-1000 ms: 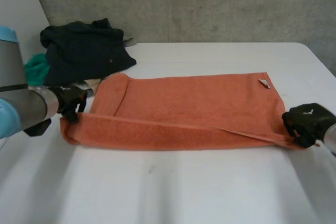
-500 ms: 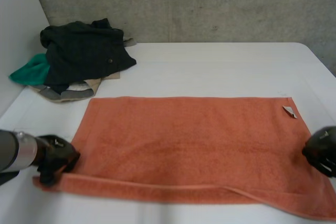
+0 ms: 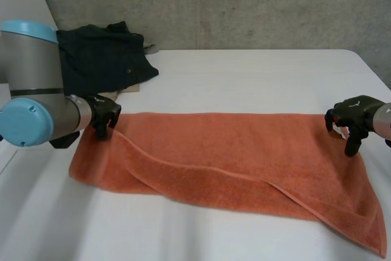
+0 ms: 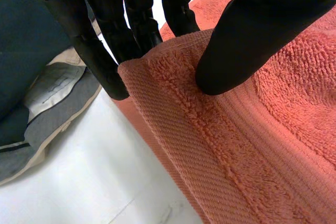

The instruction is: Fold the laundry.

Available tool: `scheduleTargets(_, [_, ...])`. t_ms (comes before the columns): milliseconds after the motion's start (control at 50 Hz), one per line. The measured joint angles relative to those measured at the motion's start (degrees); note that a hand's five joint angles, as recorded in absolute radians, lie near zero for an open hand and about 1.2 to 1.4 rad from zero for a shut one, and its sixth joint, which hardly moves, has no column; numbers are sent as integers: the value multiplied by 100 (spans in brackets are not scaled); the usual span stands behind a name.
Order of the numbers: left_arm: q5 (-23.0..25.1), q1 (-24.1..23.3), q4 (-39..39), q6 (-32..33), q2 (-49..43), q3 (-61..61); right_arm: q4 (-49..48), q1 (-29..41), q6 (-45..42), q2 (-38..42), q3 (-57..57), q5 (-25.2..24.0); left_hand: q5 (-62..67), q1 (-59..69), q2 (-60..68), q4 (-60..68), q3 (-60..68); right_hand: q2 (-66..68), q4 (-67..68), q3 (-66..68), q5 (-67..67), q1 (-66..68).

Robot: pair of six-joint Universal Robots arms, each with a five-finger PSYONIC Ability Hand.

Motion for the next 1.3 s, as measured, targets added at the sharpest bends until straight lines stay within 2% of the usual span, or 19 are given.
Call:
scheduleTargets(60, [-41, -8, 124, 2, -53, 38, 123, 26, 161, -391, 391, -24, -1, 0, 0, 0, 0, -407, -451, -385, -477, -351])
scheduleTargets(240, [-224, 29, 318, -97, -274, 300, 457, 500, 556, -1188, 1698, -73, -1, 0, 0, 0, 0, -406, -520, -385, -550, -351])
scheduleTargets(340, [-225, 62, 300, -349, -226, 306, -300, 949, 1122, -1402, 2623, -74, -1, 0, 0, 0, -1, -390, -404, -372, -322, -331])
scheduleTargets(480, [-140, 69, 290, -502, -66, 155, -1384, 1226, 1512, -1409, 3258, 64, -1, 0, 0, 0, 0, -72, -46, -96, 45, -89])
scheduleTargets(500, [-97, 70, 291, -527, 19, 63, -1834, 1313, 1615, -1370, 3448, 173, 0, 0, 0, 0, 0, 173, 152, 157, 247, 130])
scheduleTargets(620, [-35, 81, 298, -531, 175, -131, -2463, 1429, 1679, -1238, 3615, 400, -1, 0, 0, 0, 0, 916, 859, 916, 938, 890])
scheduleTargets(720, [2, 125, 316, -522, 264, -237, -2621, 1442, 1647, -1143, 3593, 466, 0, 0, 0, 0, -1, 3457, 3419, 3404, 3424, 2863])
scheduleTargets(900, [83, 176, 560, -489, 295, -23, -2961, 1346, 1641, -1316, 3215, 442, -1, 0, 0, 0, 0, 3675, 3799, 3732, 3769, 3142])
scheduleTargets(980, [166, 157, 1011, -605, 412, 468, -3527, 1259, 1690, -1518, 2647, 441, -1, 0, 0, 0, 0, 3675, 3802, 3738, 3769, 3184])
scheduleTargets(1020, [261, 155, 1491, -885, 617, 790, -4081, 1194, 1808, -1626, 2152, 466, -1, 0, 0, 0, 0, 3675, 3804, 3741, 3769, 3210])
scheduleTargets(1080, [359, 168, 2139, -1346, 929, 1027, -4697, 1133, 2011, -1704, 1632, 528, -1, 0, 0, 0, 0, 3675, 3804, 3742, 3769, 3210])
scheduleTargets(1120, [452, 192, 2992, -2008, 1371, 1135, -5347, 1073, 2328, -1751, 1046, 633, 0, 0, 0, 0, 0, 3675, 3804, 3742, 3769, 3210])
scheduleTargets(1160, [479, 201, 3535, -2444, 1660, 1061, -5565, 1048, 2545, -1743, 700, 693, 0, 0, 0, 0, 0, 3675, 3805, 3742, 3769, 3209])
scheduleTargets(1240, [473, 184, 4490, -3166, 2150, 579, -5476, 1028, 2883, -1626, 101, 715, -1, 0, 0, 0, 0, 3675, 3805, 3742, 3817, 3209])
scheduleTargets(1300, [449, 148, 4812, -3227, 2280, 128, -4919, 1019, 3039, -1421, -310, 578, -1, 0, 0, 0, 0, 3675, 3805, 3742, 3830, 3210])
